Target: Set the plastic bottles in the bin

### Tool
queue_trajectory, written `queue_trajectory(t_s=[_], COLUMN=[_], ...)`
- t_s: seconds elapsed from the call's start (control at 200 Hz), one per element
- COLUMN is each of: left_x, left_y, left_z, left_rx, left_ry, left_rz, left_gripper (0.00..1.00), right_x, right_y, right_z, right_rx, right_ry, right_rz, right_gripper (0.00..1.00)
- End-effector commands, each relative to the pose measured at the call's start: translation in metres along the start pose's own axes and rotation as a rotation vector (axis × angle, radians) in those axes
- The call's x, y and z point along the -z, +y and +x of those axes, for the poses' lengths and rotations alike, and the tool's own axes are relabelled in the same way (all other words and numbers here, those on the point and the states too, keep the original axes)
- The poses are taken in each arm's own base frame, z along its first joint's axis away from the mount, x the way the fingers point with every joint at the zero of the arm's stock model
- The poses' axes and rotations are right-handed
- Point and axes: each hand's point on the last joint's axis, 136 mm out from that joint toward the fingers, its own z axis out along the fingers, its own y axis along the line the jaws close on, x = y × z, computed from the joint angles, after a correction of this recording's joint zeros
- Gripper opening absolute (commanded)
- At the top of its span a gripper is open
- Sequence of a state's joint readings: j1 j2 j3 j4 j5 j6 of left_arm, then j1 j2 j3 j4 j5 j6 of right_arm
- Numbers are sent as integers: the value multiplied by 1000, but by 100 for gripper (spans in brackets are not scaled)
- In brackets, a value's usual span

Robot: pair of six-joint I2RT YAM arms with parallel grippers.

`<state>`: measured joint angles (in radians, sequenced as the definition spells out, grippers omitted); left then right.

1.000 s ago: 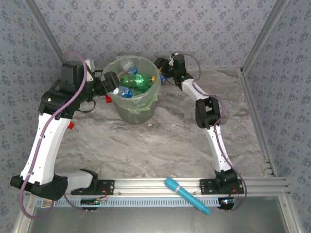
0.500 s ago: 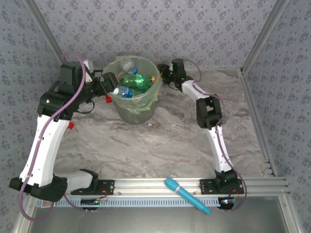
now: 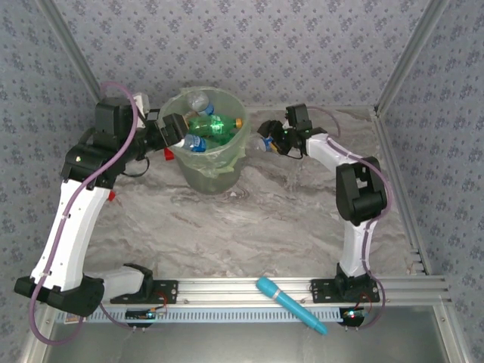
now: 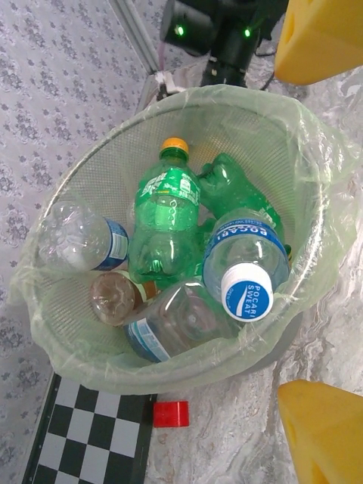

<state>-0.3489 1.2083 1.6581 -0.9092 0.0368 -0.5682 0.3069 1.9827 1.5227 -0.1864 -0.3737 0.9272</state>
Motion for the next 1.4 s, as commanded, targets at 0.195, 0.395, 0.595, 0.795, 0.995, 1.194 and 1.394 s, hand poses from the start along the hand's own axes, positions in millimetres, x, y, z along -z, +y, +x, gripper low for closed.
queue_trajectory(t_s=[0.195,0.395,0.595,0.795,0.995,1.194,1.394], left_x=[24,29,31,29,33,40,42], left_y=[-4,-1,4,2,-6,-7,-7], left_z=[-3,1,4,6,8,8,6], left_rx=[-59,-67,-73,-79,-99,-111,-123], left_ry=[-55,-59,-65,-55,-31,-35,-46], left_rz=[49,46,44,63,98,104,101], left_gripper=[100,100,100,100,100,100,100], right_x=[-2,11,22,-4,-23,-22,3], right_y=[-50,-81,-96,-110,-121,-119,-101], right_z=[0,5,15,6,2,-1,-9], right_rx=[-180,-207,-217,-227,-227,-199,-143], right_ry=[-65,-89,-87,-43,-17,-25,-79], right_rz=[262,495,550,536,541,548,542], right_gripper=[78,83,82,76,69,58,53])
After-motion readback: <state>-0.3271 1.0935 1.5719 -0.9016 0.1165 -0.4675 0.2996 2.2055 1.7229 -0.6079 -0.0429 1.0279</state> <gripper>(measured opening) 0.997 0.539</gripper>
